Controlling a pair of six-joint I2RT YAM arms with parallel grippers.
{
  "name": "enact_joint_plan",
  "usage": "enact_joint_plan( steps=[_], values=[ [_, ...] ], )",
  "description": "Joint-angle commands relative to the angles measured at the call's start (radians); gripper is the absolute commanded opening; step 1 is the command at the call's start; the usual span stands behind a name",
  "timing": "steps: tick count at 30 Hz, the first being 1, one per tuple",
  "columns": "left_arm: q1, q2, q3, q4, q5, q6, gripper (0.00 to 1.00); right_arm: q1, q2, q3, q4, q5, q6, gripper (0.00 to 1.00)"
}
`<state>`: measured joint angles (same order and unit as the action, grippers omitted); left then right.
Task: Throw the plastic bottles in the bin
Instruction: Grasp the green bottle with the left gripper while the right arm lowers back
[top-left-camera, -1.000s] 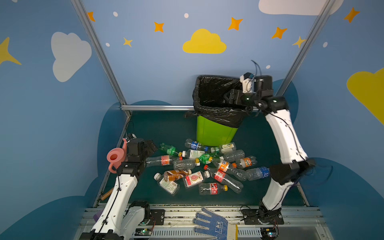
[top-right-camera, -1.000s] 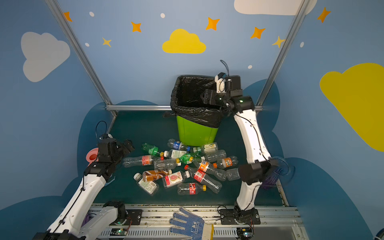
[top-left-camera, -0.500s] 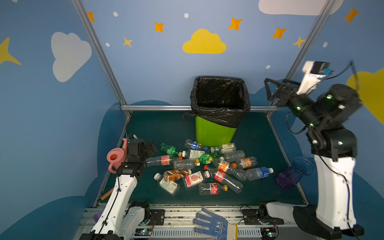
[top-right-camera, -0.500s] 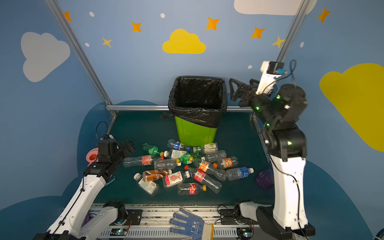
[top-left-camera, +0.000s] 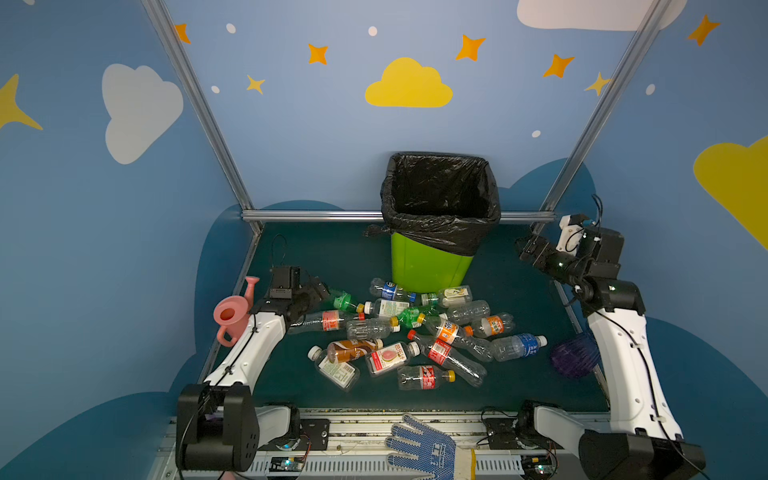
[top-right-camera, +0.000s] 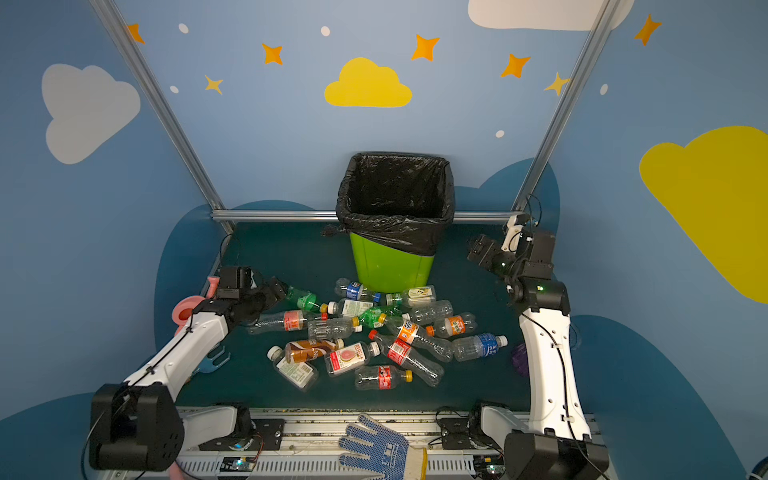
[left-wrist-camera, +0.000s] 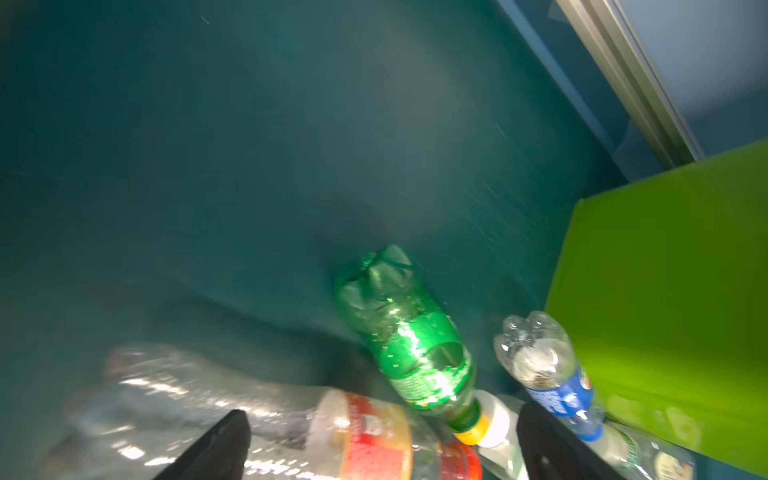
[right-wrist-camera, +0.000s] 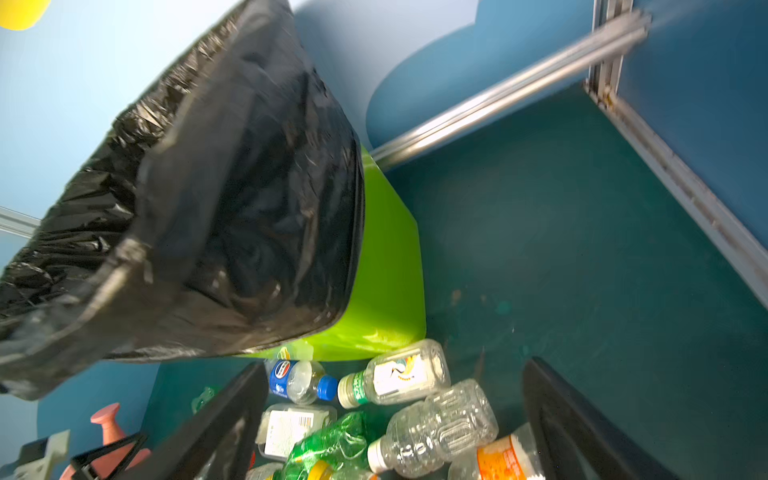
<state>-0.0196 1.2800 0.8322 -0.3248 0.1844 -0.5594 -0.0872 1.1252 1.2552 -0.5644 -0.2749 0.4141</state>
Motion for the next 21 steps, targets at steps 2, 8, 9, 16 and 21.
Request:
enact_joint_plan(
  steps=[2,8,9,16,21],
  values=[
    [0.006,0.077,0.048,0.012,0.147,-0.023,0.95,-0.030,-0.018,-0.101,0.029,-0.031,0.030,0.94],
    [0.018,0.170,0.071,0.039,0.228,-0.062,0.89,-0.064,-0.043,-0.186,0.039,-0.043,0.059,0.94],
    [0.020,0.184,0.073,0.044,0.243,-0.066,0.89,-0.069,-0.047,-0.190,0.038,-0.043,0.061,0.94],
    [0.045,0.289,0.096,0.079,0.330,-0.080,0.84,-0.094,-0.059,-0.203,0.038,-0.045,0.071,0.94],
    [0.049,0.349,0.123,0.077,0.353,-0.072,0.82,-0.109,-0.067,-0.211,0.034,-0.046,0.076,0.94]
  ],
)
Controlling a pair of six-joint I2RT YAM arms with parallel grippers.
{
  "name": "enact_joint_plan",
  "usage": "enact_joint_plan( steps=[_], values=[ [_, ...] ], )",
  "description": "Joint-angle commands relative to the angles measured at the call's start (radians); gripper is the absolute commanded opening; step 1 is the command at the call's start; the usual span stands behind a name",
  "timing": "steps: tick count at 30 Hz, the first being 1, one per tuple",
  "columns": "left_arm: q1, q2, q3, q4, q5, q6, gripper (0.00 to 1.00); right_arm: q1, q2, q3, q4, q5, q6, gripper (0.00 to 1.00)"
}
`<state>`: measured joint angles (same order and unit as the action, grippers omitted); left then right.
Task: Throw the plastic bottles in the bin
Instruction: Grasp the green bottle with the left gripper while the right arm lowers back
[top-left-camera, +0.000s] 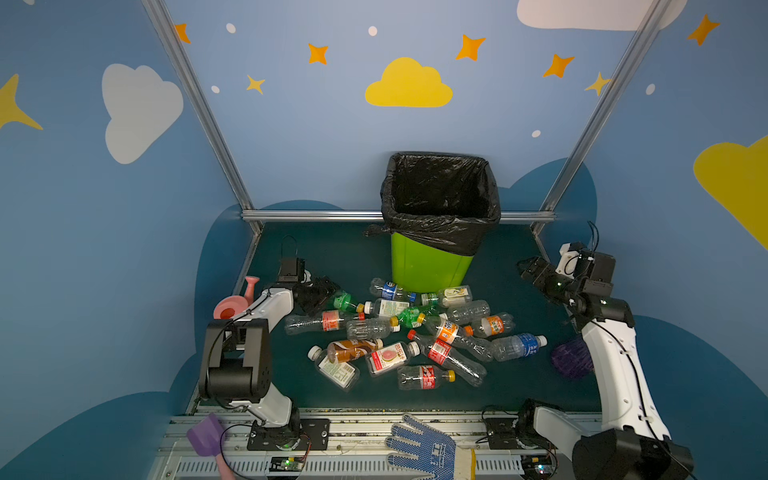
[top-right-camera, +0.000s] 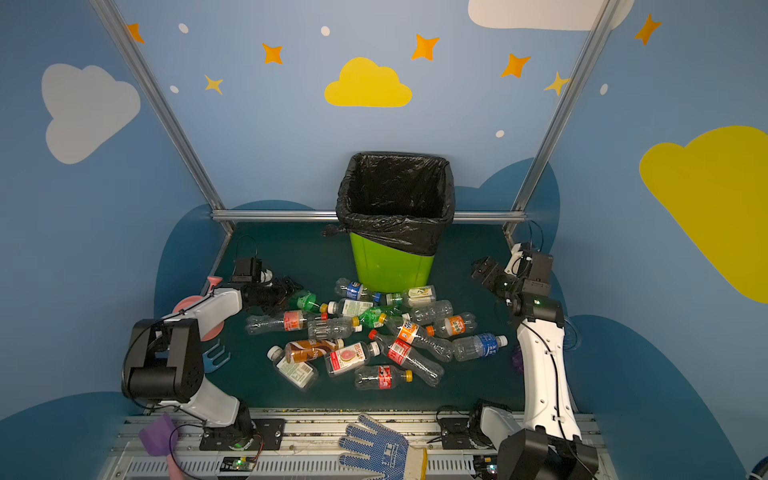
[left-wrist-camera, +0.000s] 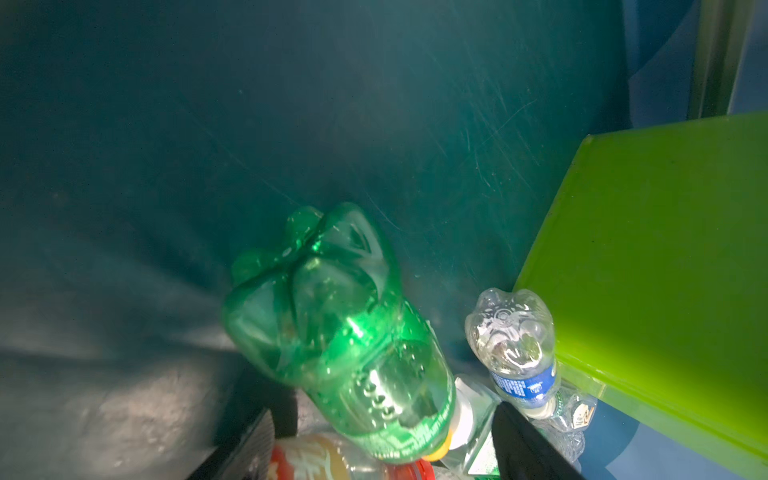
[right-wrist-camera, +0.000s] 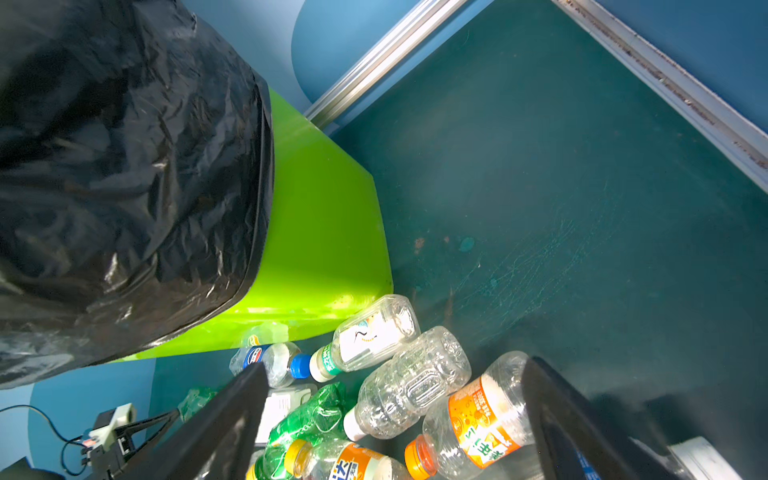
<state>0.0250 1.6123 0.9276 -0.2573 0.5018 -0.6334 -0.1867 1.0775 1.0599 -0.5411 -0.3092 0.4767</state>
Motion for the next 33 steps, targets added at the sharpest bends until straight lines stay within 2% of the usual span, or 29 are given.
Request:
enact_joint_plan(
  steps=[1,13,21,33],
  values=[
    [0.005,0.024,0.031,0.007,0.038,0.004,0.82,-0.012,-0.020,-0.018,0.010,-0.010,0.015,0.94],
    [0.004,0.113,0.081,-0.015,0.058,0.009,0.80,-0.047,-0.031,-0.049,0.010,-0.014,0.028,0.94],
    [0.001,0.158,0.112,-0.048,0.028,0.019,0.74,-0.081,-0.051,-0.083,0.018,-0.019,0.034,0.94],
    [-0.030,0.244,0.172,-0.055,0.010,0.001,0.73,-0.160,-0.076,-0.118,0.021,-0.070,0.023,0.94]
  ],
)
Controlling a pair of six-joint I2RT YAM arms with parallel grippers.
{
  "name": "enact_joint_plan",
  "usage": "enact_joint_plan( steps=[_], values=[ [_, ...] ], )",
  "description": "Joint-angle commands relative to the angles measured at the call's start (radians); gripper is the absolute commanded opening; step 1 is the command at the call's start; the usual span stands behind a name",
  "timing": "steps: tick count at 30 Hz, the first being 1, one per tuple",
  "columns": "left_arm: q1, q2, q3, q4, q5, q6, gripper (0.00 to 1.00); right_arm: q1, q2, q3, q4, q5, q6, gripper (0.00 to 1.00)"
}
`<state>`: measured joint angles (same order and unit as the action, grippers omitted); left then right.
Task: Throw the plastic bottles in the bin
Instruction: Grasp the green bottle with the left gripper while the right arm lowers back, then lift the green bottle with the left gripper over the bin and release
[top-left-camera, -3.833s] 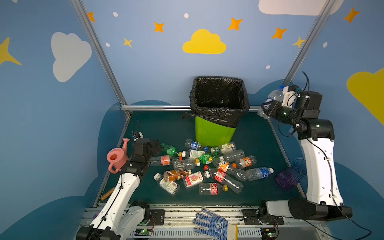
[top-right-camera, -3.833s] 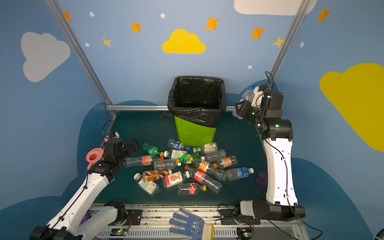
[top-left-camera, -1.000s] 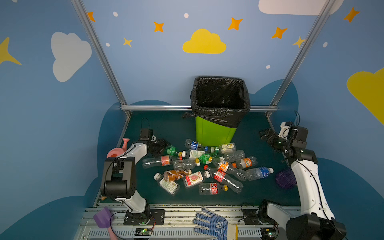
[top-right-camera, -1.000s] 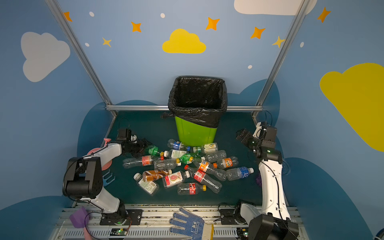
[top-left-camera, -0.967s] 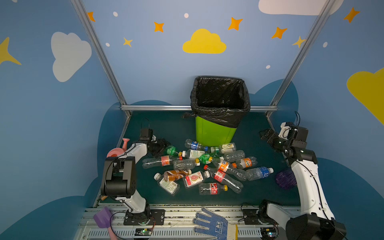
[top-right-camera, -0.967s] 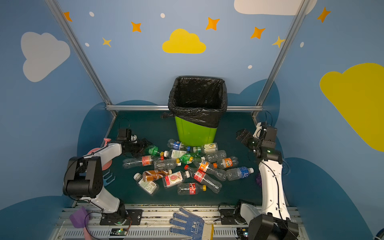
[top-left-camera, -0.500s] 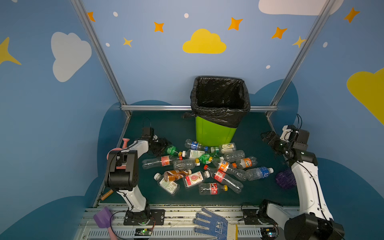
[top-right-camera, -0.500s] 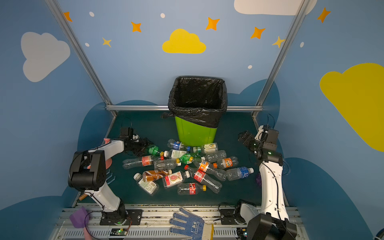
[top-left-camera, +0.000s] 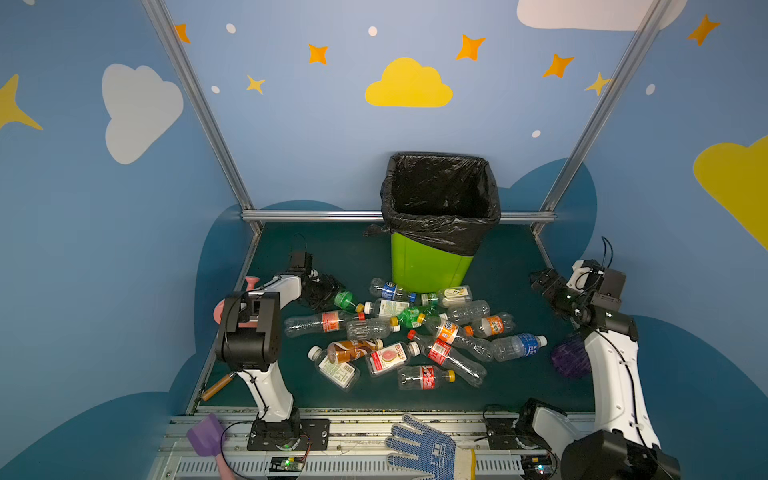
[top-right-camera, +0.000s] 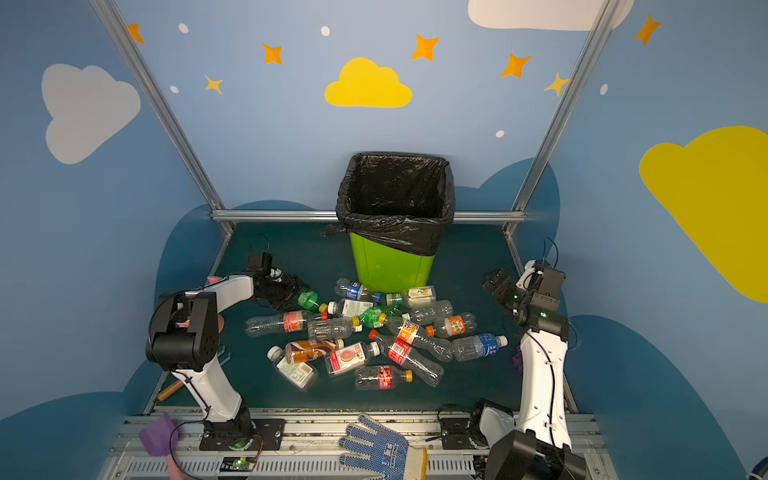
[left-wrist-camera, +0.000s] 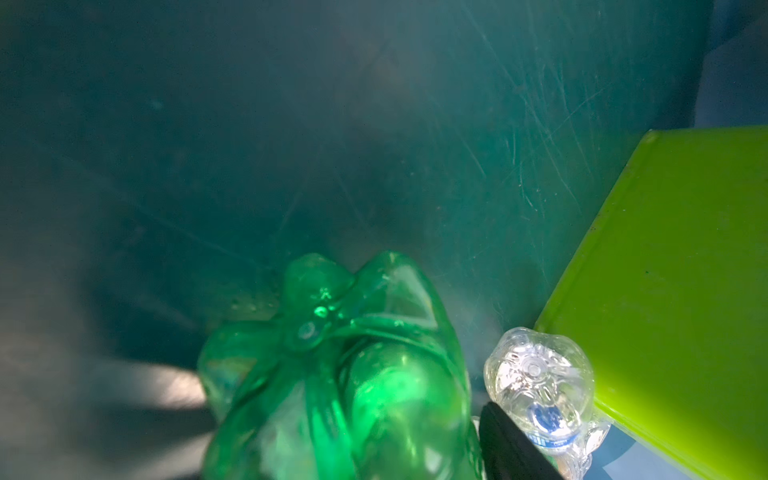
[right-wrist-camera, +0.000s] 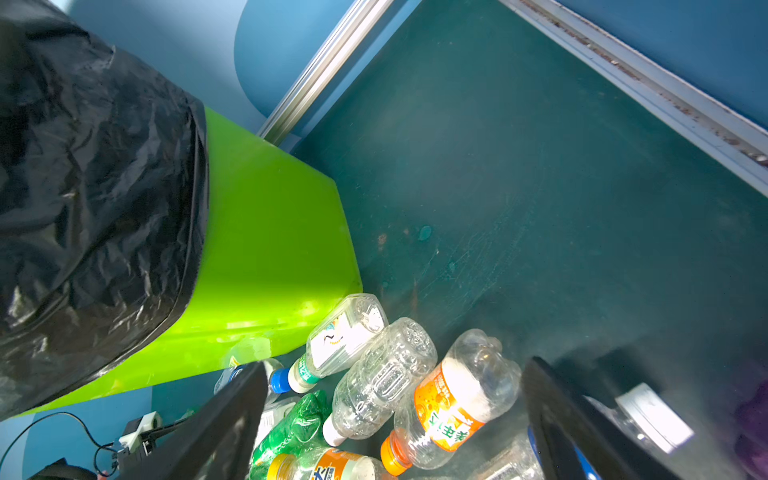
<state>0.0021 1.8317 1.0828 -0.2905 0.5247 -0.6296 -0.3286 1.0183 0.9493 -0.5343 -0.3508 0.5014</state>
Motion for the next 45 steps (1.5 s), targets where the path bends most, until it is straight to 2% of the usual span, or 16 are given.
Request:
enact_joint_plan(
  steps=[1,8,13,19,23,27,30,33,35,36,38,40,42,43,45],
  values=[
    [-0.007,0.031,0.017,-0.017,-0.008,-0.006,0.72,-0.024,-0.017,-0.009,0.015,-0.034,-0.001,0.94],
    [-0.004,0.027,0.019,0.024,0.004,-0.044,0.56,-0.068,-0.026,-0.020,0.014,-0.068,0.002,0.94],
    [0.011,-0.039,0.025,0.060,0.001,-0.080,0.54,-0.085,-0.037,-0.024,0.011,-0.081,0.002,0.94],
    [0.051,-0.185,0.080,0.056,0.000,-0.097,0.52,-0.091,-0.038,-0.017,0.009,-0.085,0.002,0.94],
    [0.103,-0.348,0.145,0.039,-0.012,-0.095,0.52,-0.095,-0.040,-0.014,0.009,-0.078,0.001,0.94],
    [0.183,-0.557,0.236,0.078,-0.084,-0.095,0.51,-0.099,-0.041,-0.006,0.007,-0.077,0.002,0.94],
    [0.229,-0.708,0.302,0.172,-0.213,-0.078,0.52,-0.104,-0.043,-0.002,0.010,-0.078,0.005,0.94],
    [0.234,-0.775,0.385,0.265,-0.328,-0.059,0.54,-0.107,-0.043,-0.003,0.028,-0.087,0.018,0.94],
    [0.233,-0.759,0.444,0.324,-0.320,-0.100,0.53,-0.109,-0.043,-0.005,0.041,-0.097,0.031,0.94],
    [0.229,-0.733,0.470,0.354,-0.267,-0.154,0.52,-0.109,-0.042,-0.006,0.049,-0.102,0.038,0.94],
    [0.175,-0.652,0.534,0.385,-0.193,-0.184,0.49,-0.110,-0.041,-0.006,0.062,-0.111,0.047,0.94],
    [0.025,-0.545,0.615,0.341,-0.188,-0.121,0.49,-0.111,-0.041,-0.004,0.068,-0.119,0.053,0.94],
    [-0.147,-0.413,0.722,0.250,-0.208,0.000,0.53,-0.109,-0.041,-0.011,0.080,-0.135,0.064,0.94],
    [-0.234,-0.323,0.808,0.171,-0.205,0.050,0.57,-0.108,-0.040,-0.017,0.090,-0.149,0.074,0.94],
    [-0.326,-0.128,1.051,-0.022,-0.159,0.091,0.62,-0.107,-0.037,-0.025,0.098,-0.168,0.085,0.94]
  ],
)
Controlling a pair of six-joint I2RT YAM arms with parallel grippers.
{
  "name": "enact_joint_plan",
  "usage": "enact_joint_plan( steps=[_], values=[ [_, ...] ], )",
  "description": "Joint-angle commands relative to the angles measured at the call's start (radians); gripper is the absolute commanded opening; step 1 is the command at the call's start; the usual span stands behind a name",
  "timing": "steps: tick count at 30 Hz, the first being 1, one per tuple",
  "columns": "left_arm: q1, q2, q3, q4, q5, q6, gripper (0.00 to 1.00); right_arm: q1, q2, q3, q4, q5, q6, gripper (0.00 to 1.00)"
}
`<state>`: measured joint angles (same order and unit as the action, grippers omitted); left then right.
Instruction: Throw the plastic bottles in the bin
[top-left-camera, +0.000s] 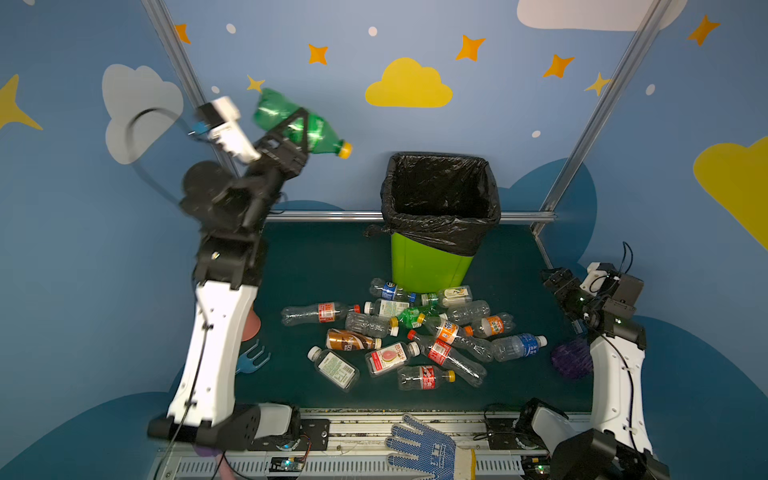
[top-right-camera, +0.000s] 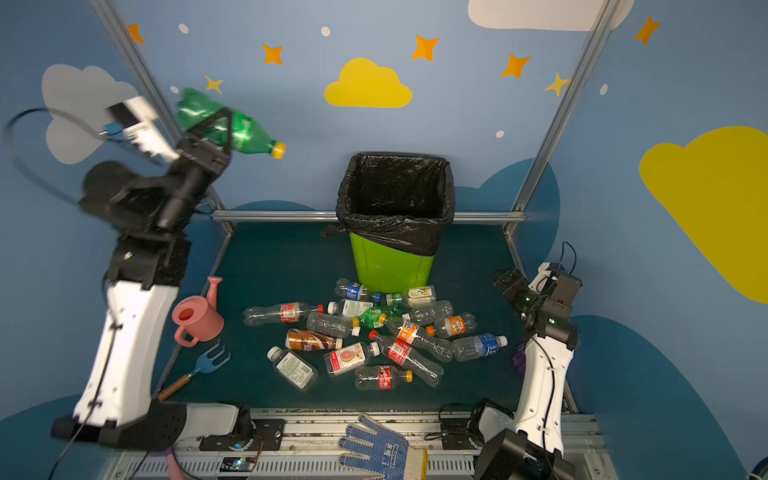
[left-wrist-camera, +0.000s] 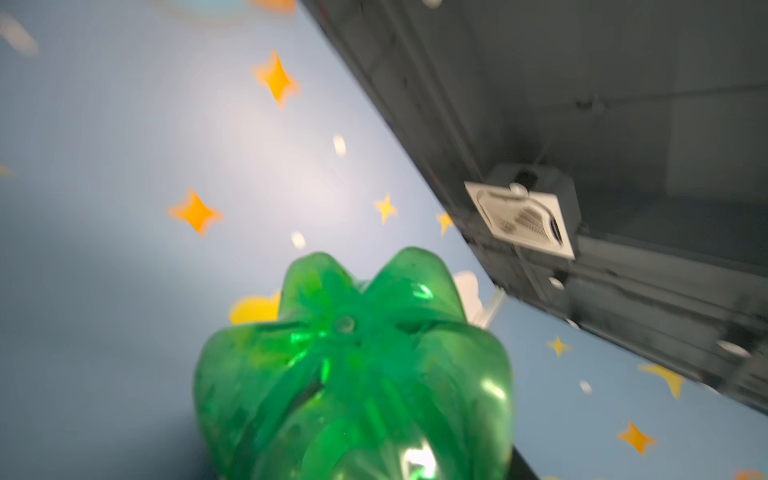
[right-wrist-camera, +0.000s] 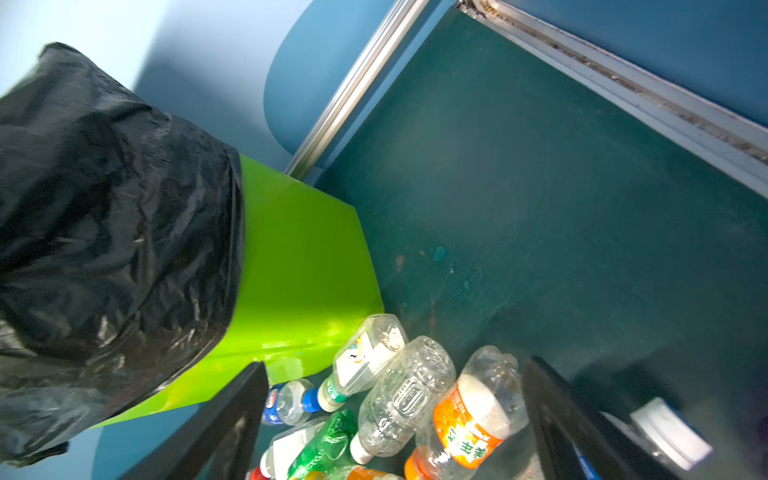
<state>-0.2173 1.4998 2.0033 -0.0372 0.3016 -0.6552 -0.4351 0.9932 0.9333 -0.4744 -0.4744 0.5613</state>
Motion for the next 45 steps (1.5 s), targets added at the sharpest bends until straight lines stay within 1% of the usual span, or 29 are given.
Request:
enact_joint_plan(
  steps=[1,2,4,6,8,10,13,15,19,21,26,28,31,34,37,40,45],
  values=[
    [-0.133,0.295,0.270,-0.364,0.068,0.120,0.67,0.000,-0.011,-0.008,0.033,-0.048,0.026,0.94],
    [-0.148,0.366,0.389,-0.425,0.059,0.128,0.71,-0.001,-0.013,-0.006,0.026,-0.057,0.024,0.94],
    [-0.161,0.448,0.588,-0.474,0.025,0.150,0.80,-0.003,-0.026,0.000,0.016,-0.064,0.011,0.94],
    [-0.171,0.475,0.730,-0.467,-0.003,0.192,1.00,-0.002,-0.039,-0.002,0.013,-0.057,0.013,0.94],
    [-0.176,0.462,0.789,-0.450,-0.041,0.234,1.00,-0.003,-0.045,-0.010,0.015,-0.059,0.014,0.94],
    [-0.179,0.417,0.765,-0.426,-0.073,0.266,1.00,-0.002,-0.043,-0.013,0.000,-0.057,0.005,0.94],
    [-0.180,0.317,0.618,-0.376,-0.083,0.305,1.00,-0.002,-0.043,-0.023,-0.033,-0.035,-0.004,0.95],
    [-0.180,0.238,0.469,-0.328,-0.098,0.317,1.00,-0.004,-0.048,-0.039,-0.041,-0.024,0.006,0.95],
    [-0.170,0.052,0.094,-0.177,-0.181,0.339,1.00,-0.005,-0.051,-0.069,-0.069,-0.011,0.020,0.95],
    [-0.146,-0.019,-0.052,-0.143,-0.196,0.331,1.00,-0.005,-0.054,-0.080,-0.090,-0.001,0.017,0.95],
    [-0.038,-0.175,-0.418,-0.091,-0.168,0.247,1.00,-0.005,-0.079,-0.137,-0.137,0.016,0.032,0.95],
    [0.001,-0.234,-0.563,-0.080,-0.162,0.232,1.00,-0.004,-0.089,-0.168,-0.161,0.020,0.046,0.95],
    [0.032,-0.300,-0.722,-0.104,-0.174,0.240,1.00,-0.002,-0.096,-0.210,-0.199,0.021,0.054,0.95],
    [0.053,-0.353,-0.846,-0.138,-0.193,0.249,1.00,-0.001,-0.104,-0.238,-0.260,0.033,0.043,0.95],
    [0.068,-0.410,-0.960,-0.136,-0.210,0.244,1.00,0.002,-0.127,-0.257,-0.312,0.059,0.042,0.95],
    [0.081,-0.455,-1.039,-0.149,-0.235,0.250,1.00,0.006,-0.151,-0.317,-0.331,0.062,0.053,0.94],
    [0.112,-0.507,-1.105,-0.199,-0.270,0.243,1.00,0.024,-0.133,-0.371,-0.327,0.048,0.058,0.91]
  ],
)
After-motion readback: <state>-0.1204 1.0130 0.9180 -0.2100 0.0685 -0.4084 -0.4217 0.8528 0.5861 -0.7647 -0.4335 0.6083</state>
